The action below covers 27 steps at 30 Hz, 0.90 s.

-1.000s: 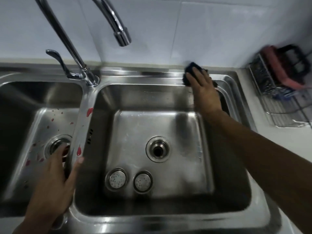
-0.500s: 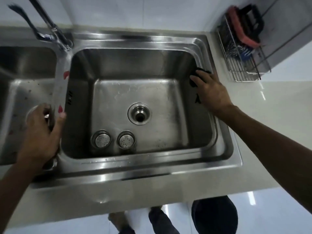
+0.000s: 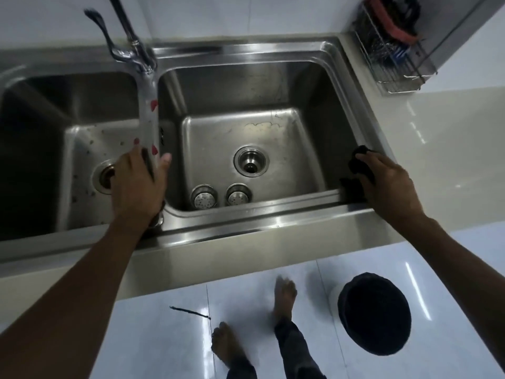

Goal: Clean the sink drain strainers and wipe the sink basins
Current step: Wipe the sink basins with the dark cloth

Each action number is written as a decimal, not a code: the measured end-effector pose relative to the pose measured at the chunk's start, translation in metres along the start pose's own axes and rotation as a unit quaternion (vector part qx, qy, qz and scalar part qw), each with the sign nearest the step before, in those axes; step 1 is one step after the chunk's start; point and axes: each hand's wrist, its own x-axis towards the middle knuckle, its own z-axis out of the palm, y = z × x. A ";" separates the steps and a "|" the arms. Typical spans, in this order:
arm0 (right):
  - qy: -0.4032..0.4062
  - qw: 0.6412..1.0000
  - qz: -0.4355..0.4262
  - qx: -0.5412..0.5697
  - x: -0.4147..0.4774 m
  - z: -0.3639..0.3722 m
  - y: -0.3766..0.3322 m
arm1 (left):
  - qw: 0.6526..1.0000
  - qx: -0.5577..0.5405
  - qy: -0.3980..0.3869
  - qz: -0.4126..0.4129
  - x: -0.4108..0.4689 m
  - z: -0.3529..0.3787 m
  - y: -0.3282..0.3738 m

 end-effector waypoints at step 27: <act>-0.119 0.947 -0.268 0.134 0.050 0.124 -0.376 | 0.989 0.035 -0.104 -0.103 -0.023 -0.045 -0.051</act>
